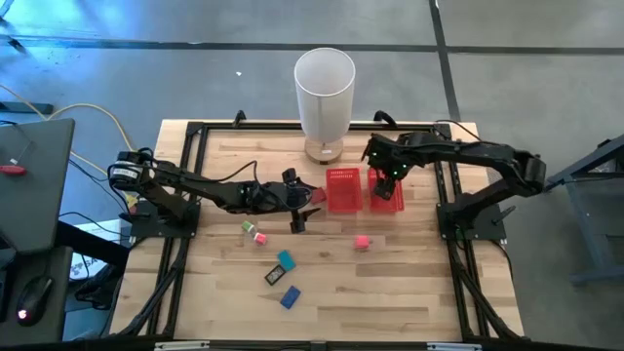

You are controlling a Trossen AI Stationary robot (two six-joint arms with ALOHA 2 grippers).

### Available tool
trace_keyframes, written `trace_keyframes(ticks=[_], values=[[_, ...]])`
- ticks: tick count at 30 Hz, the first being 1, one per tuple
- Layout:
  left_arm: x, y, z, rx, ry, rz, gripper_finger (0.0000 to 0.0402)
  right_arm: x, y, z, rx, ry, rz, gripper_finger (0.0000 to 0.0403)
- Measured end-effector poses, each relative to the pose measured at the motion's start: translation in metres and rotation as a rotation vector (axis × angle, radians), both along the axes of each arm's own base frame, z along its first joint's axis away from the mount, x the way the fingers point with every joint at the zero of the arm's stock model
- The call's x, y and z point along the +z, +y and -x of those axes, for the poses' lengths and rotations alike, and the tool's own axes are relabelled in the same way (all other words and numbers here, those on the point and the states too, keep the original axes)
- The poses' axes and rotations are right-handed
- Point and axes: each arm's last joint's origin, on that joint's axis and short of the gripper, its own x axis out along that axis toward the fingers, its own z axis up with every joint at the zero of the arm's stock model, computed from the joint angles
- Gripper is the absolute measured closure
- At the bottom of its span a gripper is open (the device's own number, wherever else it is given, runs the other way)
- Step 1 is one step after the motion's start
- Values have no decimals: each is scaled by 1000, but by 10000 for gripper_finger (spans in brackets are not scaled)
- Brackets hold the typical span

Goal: Pick & Place Office items
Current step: Put the black timer into the left red bin

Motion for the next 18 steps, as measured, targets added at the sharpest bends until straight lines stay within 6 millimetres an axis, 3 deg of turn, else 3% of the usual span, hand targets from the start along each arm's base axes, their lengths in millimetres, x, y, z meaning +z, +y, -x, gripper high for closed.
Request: trace_keyframes(ticks=[5, 18], values=[[5, 0, 8, -16, 52, -37, 112, 18, 6, 14, -33, -47, 13, 184], [40, -8, 61, -26, 175, 27, 112, 50, 30, 34, -110, -206, 43, 185]])
